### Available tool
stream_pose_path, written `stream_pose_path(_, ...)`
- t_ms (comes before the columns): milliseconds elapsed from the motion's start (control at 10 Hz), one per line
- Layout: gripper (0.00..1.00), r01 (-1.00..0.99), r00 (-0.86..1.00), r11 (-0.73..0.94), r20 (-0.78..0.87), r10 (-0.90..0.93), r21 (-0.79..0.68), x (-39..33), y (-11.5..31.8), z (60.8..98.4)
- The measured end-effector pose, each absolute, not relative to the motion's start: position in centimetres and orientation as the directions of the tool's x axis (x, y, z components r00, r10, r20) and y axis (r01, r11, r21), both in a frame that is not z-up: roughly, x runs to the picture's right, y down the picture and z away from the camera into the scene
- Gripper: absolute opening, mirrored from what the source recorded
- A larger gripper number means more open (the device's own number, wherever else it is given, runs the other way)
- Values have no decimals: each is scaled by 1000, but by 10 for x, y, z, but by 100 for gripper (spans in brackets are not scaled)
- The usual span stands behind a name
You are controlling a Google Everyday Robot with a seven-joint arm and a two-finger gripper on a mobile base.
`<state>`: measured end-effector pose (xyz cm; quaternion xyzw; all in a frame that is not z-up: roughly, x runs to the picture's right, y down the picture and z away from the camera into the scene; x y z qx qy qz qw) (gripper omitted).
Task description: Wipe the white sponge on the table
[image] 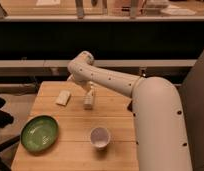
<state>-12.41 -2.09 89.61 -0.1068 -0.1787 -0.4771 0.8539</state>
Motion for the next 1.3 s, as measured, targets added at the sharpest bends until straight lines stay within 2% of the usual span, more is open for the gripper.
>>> stream_pose_path(1300, 80, 878, 419, 479, 498, -760, -8, -150, -5, 932)
